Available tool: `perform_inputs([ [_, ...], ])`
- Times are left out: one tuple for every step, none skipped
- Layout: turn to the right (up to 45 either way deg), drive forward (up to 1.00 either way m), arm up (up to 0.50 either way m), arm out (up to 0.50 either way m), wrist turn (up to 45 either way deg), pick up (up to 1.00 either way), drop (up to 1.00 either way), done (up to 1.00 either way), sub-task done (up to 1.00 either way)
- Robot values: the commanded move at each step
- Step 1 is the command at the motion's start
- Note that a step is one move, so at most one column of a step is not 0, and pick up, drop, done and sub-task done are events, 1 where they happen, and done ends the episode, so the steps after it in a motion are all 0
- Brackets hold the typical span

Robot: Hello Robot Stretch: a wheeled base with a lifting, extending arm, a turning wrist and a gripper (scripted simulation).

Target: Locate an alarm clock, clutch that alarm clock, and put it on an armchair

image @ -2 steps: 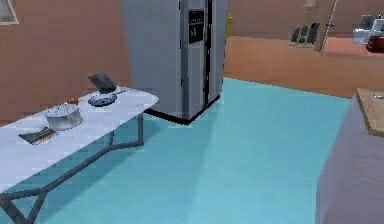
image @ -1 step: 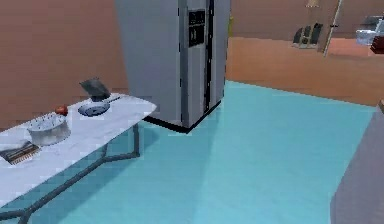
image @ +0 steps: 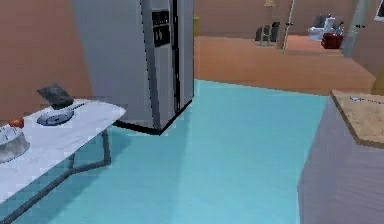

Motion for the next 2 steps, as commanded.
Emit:
perform_inputs([
  [0.0,0.75,0.0,0.0,0.0,0.0,0.0,0.0,0.0],
  [21.0,0.0,0.0,0.0,0.0,0.0,0.0,0.0,0.0],
])
